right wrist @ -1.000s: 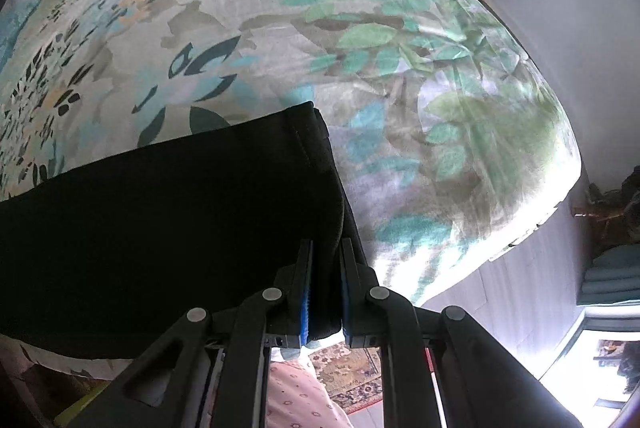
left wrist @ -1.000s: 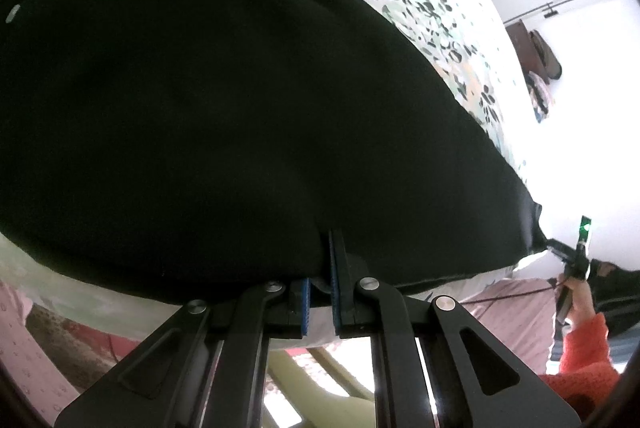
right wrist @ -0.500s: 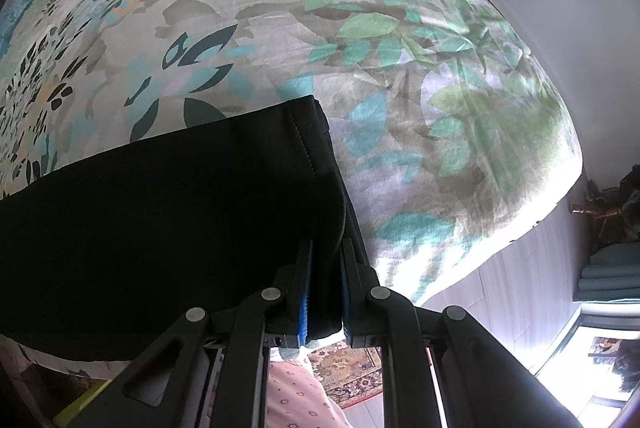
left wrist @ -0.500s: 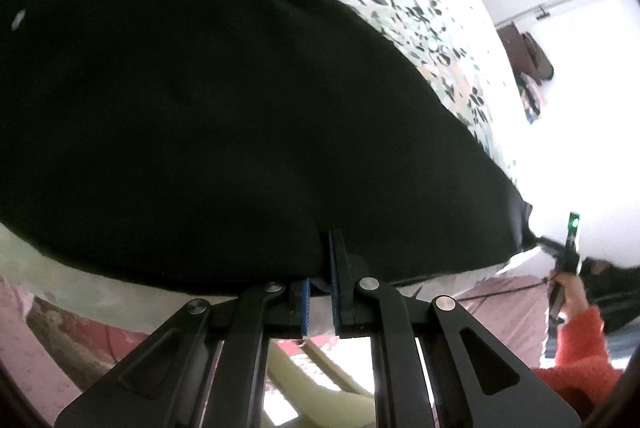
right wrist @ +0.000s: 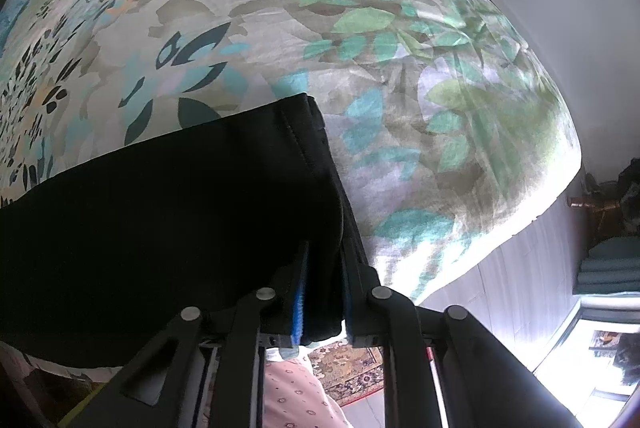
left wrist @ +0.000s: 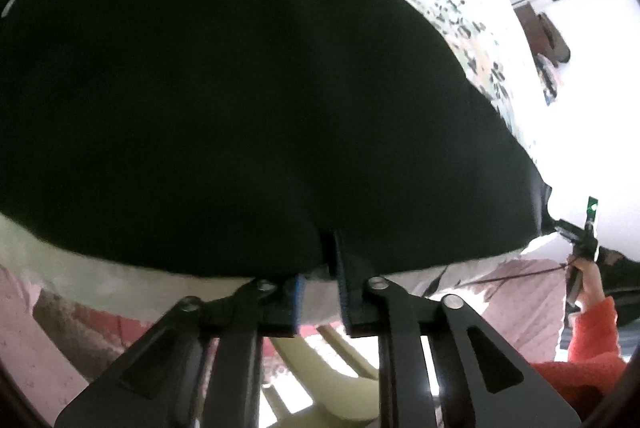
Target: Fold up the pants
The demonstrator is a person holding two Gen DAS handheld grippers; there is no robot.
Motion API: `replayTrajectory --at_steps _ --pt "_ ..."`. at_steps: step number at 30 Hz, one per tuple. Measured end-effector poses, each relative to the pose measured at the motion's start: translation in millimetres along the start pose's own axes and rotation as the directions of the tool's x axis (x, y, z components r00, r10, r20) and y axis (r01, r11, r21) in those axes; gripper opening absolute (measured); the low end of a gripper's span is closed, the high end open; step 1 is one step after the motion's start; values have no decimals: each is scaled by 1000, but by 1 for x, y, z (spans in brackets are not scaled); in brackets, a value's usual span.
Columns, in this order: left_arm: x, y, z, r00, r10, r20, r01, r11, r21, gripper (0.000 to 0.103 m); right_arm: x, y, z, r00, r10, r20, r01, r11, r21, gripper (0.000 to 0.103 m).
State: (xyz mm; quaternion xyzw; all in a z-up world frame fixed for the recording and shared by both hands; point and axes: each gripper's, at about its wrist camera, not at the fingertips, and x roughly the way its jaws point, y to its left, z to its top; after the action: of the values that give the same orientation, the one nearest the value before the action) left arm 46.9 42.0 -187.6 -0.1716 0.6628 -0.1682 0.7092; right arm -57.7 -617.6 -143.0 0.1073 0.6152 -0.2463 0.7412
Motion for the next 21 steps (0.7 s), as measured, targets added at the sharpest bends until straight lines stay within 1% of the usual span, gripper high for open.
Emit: replayTrajectory --at_steps 1,2,3,4,5,6,7,8,9,10,11,12,13,14,15,16,17,18,19,20,21 --pt "-4 -2 -2 1000 16 -12 -16 1000 5 28 -1 -3 0 1000 3 8 -3 1000 11 39" --pt "-8 -3 -4 999 32 -16 -31 999 11 37 -6 -10 0 999 35 34 -36 999 34 55" --pt "-16 -4 -7 998 61 -8 -61 998 19 60 -10 -14 -1 997 55 55 -58 997 51 64" --pt "-26 -5 -11 996 88 8 -88 996 26 76 -17 -22 -3 994 68 90 -76 994 84 77" --pt "-37 -6 -16 994 109 32 -110 993 35 79 -23 -28 -5 991 68 117 -81 991 107 81" --pt "-48 -6 -21 992 116 52 -118 992 43 79 -31 -37 -9 987 59 150 -79 988 133 81" --pt "-60 -4 -25 991 113 75 -116 992 44 79 -39 -43 -12 984 23 175 -50 987 152 81" --pt "-71 -2 -27 989 111 102 -115 993 34 79 -50 -48 -16 975 -60 214 24 986 166 81" --pt "-79 1 -27 986 111 127 -115 993 26 79 -64 -48 -20 950 -159 268 117 979 168 81" --pt "-90 2 -24 979 113 170 -118 993 19 79 -77 -44 -23 922 -218 321 174 972 161 81" --pt "-97 3 -20 972 119 205 -126 992 20 79 -89 -38 -25 903 -230 364 186 971 151 81" --pt "-104 2 -11 958 134 251 -146 989 27 80 -104 -25 -28 889 -191 415 149 980 131 81" --pt "-107 1 -1 948 154 279 -169 985 28 81 -114 -10 -30 884 -140 446 102 989 108 83" --pt "-107 0 14 932 177 317 -195 980 27 82 -119 3 -32 881 -96 463 64 994 85 87" --pt "-104 -1 24 923 182 338 -203 979 27 82 -126 30 -35 875 -12 483 -4 999 32 87" --pt "-99 0 35 912 190 363 -214 977 25 82 -129 48 -37 870 39 492 -43 999 -2 88" --pt "-90 2 45 897 212 387 -238 971 20 82 -130 78 -42 861 124 494 -108 992 -60 88" --pt "-78 5 54 883 256 395 -280 960 5 82 -127 99 -44 857 179 484 -151 984 -98 88" --pt "-65 10 60 874 299 383 -318 948 -13 82 -122 124 -50 854 242 461 -200 970 -139 88" --pt "-57 16 63 871 325 368 -340 940 -25 81 -113 150 -57 852 306 424 -253 951 -178 88" --pt "-48 23 63 871 344 351 -353 935 -38 81 -103 170 -64 854 345 389 -284 936 -206 88"
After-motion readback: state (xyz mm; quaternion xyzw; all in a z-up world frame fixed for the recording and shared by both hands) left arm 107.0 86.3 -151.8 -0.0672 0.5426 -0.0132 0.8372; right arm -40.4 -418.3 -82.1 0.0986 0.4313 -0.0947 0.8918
